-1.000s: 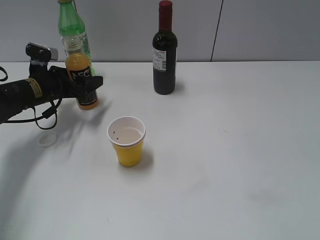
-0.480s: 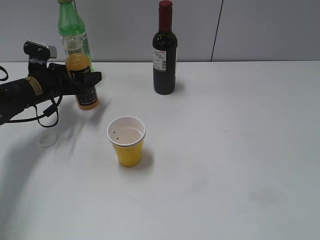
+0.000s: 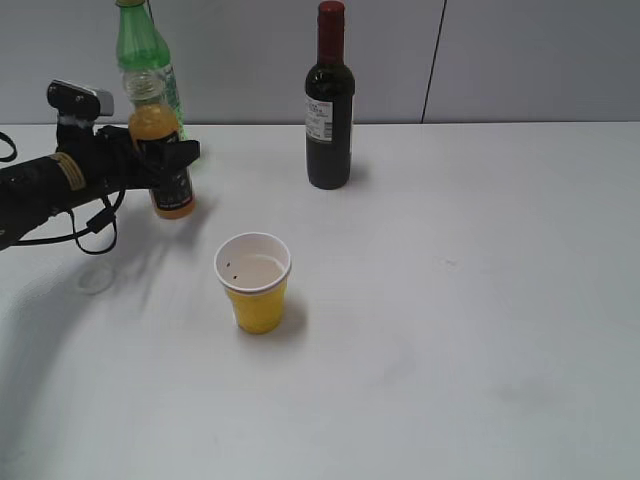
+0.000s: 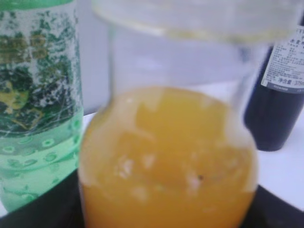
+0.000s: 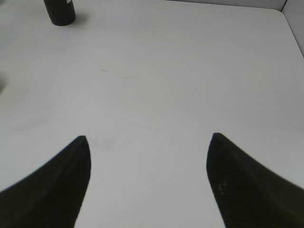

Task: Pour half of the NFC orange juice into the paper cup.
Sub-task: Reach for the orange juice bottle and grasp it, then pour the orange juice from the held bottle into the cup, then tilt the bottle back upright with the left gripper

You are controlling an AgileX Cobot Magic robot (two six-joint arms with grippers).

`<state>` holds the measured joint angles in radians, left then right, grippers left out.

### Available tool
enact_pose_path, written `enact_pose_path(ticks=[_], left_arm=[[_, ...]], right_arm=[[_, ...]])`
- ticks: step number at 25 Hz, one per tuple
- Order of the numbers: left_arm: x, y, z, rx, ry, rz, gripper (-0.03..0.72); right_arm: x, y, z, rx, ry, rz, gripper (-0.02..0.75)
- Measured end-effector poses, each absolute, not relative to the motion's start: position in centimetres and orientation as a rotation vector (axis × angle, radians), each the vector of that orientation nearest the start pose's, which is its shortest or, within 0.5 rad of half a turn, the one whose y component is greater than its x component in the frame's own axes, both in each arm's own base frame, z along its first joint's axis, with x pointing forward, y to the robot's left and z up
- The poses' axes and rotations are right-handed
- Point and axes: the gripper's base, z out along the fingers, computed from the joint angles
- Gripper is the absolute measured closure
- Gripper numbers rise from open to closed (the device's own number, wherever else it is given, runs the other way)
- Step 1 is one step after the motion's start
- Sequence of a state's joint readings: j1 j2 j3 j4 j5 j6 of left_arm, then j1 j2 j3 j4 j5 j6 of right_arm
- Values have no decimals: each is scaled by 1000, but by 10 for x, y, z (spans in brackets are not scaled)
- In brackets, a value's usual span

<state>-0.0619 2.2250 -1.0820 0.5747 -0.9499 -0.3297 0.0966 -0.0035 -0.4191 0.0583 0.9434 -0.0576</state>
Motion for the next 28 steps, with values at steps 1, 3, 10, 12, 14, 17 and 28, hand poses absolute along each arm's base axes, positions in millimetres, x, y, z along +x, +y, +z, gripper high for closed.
enact_pose_path(ticks=[1,3,10,12,14,17,28], left_arm=[[422,-67,101,412,1712,-426,216],[422,-67,101,412,1711,-424,216],[421,-69,100,447,1707,-431,216],[420,-70,100,471,1702,-436,216],[419,-70,100,481,1701,-439,216],[413,-70,104,485,1711,-437,216],[359,-58,143,558,1810,-231,216]], right_arm=[[8,5,264,-150,1999,94,164],[8,5,264,-150,1999,94,164],[8,5,264,-150,1999,94,165],[8,5,264,-150,1999,94,165],[8,5,264,-150,1999,94,165],[8,5,264,-150,1999,94,165],[8,5,264,-150,1999,94,165]])
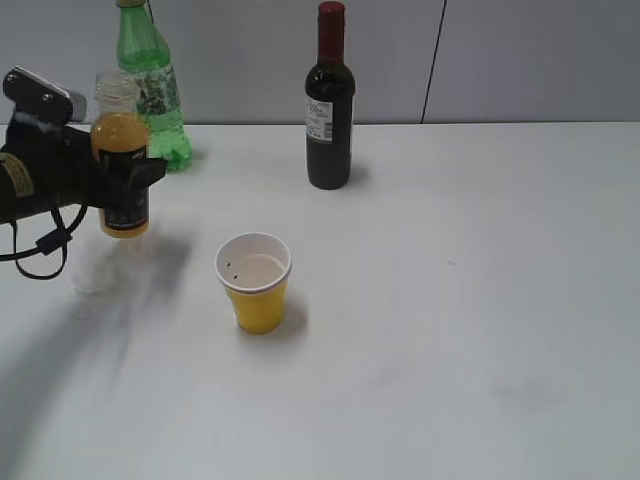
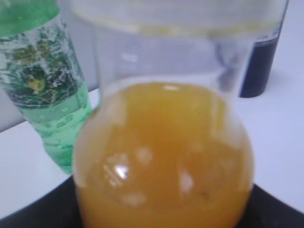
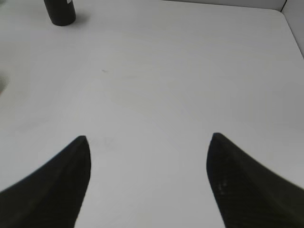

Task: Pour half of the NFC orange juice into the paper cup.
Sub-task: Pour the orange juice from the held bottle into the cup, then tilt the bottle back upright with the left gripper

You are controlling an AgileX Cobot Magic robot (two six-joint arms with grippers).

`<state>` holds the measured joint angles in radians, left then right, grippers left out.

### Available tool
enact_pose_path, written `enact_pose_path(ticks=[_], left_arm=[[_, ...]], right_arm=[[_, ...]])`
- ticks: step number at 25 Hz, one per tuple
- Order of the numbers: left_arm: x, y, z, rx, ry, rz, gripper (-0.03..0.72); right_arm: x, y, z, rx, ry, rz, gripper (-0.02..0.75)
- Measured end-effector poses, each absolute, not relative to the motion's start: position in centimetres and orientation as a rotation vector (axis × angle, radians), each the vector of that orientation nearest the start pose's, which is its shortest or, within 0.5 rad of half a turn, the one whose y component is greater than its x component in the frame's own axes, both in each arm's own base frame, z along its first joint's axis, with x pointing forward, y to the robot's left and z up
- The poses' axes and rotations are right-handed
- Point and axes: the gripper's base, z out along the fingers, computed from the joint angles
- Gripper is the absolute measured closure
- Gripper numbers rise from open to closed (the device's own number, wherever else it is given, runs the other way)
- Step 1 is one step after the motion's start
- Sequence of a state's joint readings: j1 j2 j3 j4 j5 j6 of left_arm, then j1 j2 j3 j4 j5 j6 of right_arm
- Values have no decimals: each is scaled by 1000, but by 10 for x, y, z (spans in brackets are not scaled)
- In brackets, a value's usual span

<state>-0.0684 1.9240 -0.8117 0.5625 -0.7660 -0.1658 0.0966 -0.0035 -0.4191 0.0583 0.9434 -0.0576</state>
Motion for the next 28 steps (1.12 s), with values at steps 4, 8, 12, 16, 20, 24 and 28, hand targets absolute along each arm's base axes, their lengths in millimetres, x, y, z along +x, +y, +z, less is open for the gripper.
enact_pose_path(ticks=[4,8,12,16,20,24,28], left_arm=[[334,-68,149,580,1810,-131,216],[314,-94,153,650,1828,-84,216],[303,-117,155,742,1827,14,216],[297,-127,153,791,1834,123,216],[295,-128,153,823,1824,157,216],[279,-121,157,838,1784,174,216],[259,-112,158,868,1772,183,216]], right_arm=[[8,5,264,-150,1999,94,165],[8,5,264,-150,1999,94,165],[8,5,264,-150,1999,94,165],[8,5,264,-150,1999,94,165],[8,5,264,-150,1999,94,165],[8,5,264,-150,1999,94,165],[8,5,264,-150,1999,94,165]])
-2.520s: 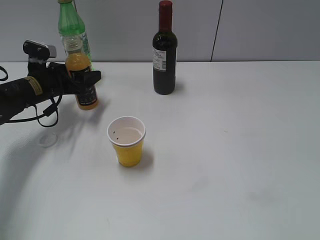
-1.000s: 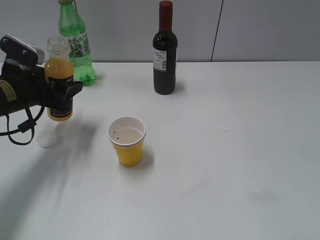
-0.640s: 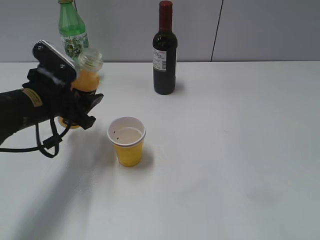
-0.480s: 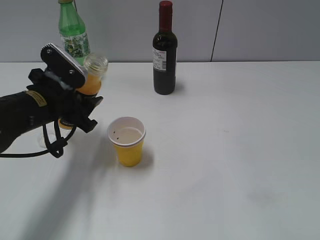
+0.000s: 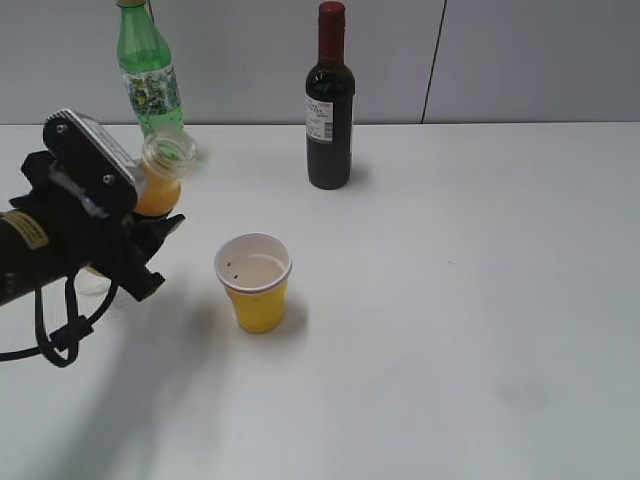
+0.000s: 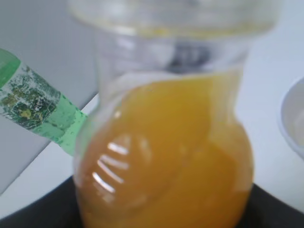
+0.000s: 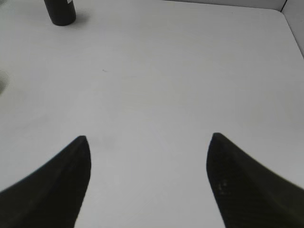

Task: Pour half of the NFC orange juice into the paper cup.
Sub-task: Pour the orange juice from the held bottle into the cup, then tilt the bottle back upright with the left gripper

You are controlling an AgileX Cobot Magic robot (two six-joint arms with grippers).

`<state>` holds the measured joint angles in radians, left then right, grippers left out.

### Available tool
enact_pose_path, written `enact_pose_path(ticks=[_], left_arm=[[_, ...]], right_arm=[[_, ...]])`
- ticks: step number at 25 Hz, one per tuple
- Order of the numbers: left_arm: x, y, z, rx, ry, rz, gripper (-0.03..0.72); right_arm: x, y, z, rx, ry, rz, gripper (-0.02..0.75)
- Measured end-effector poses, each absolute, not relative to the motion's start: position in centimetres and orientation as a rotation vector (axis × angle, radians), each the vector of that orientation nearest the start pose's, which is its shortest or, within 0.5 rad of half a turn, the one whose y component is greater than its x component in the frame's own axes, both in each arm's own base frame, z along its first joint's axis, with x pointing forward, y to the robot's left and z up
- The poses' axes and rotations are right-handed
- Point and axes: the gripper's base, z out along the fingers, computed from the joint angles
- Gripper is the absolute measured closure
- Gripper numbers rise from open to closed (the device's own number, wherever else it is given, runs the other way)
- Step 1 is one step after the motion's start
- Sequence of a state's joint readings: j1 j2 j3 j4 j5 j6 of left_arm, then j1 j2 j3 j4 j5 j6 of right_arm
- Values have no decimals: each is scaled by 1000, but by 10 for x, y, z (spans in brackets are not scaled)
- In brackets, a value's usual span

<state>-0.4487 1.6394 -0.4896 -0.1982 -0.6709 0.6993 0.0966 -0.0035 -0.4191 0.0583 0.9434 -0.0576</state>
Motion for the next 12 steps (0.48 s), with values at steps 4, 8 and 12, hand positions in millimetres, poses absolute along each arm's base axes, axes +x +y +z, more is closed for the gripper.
enact_pose_path(ticks=[4,8,12], left_arm=[[256,-111,159,940,1740,232,216],[256,-111,158,1009,1713,280,216],[256,-111,158,1061,1686,320,216]], right_arm=[[8,5,264,-150,1999,94,165],[8,5,264,-150,1999,94,165],[8,5,264,-150,1999,94,165]])
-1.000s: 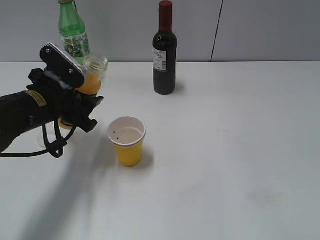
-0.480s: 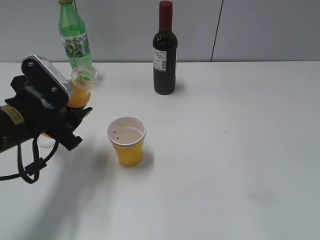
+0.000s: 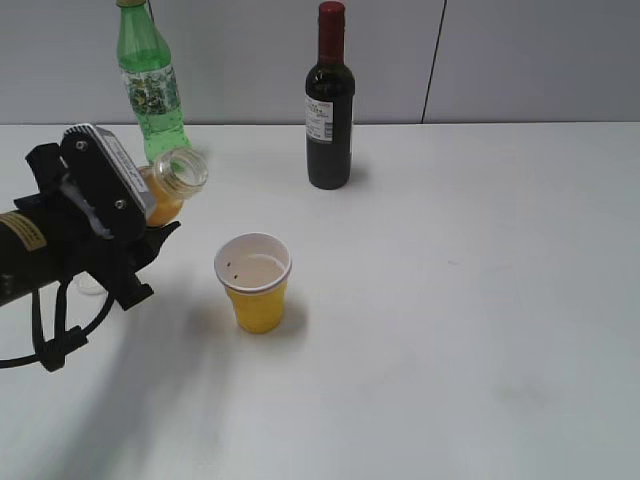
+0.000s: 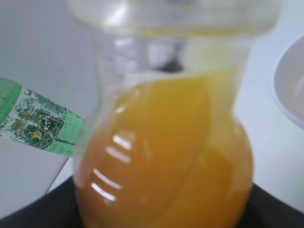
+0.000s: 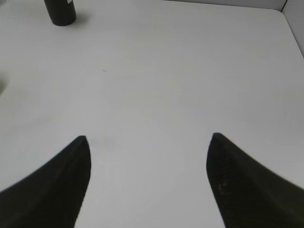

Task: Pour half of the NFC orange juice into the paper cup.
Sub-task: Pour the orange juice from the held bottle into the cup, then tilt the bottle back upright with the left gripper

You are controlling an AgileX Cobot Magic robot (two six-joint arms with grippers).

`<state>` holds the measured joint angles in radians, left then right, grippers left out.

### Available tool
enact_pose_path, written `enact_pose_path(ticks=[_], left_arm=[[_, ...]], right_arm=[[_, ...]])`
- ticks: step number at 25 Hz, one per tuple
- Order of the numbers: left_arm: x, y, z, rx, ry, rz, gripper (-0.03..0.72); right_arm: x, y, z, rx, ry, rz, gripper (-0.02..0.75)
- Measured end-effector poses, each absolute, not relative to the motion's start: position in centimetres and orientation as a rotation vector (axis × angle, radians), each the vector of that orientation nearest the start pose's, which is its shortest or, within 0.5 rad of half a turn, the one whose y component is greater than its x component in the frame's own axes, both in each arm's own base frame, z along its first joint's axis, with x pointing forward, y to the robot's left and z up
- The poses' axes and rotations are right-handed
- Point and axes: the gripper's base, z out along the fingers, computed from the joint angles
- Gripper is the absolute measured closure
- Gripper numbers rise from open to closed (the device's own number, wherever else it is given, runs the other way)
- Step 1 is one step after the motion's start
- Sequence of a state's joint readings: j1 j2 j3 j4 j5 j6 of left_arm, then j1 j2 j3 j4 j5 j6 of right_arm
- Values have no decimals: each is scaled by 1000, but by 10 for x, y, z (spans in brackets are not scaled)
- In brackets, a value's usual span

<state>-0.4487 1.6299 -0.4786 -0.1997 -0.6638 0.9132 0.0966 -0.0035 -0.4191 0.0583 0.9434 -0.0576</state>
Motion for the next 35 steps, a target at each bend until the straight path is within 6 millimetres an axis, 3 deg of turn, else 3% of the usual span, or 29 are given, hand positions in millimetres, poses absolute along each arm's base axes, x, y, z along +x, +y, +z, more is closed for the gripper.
enact_pose_path(ticks=[19,35], left_arm=[[275,-116,173,1132,1635,430,216],[274,-124,175,1213,1604,512,216]], right_arm=[[8,5,264,-150,1999,94,165],[8,5,264,-150,1999,94,165]])
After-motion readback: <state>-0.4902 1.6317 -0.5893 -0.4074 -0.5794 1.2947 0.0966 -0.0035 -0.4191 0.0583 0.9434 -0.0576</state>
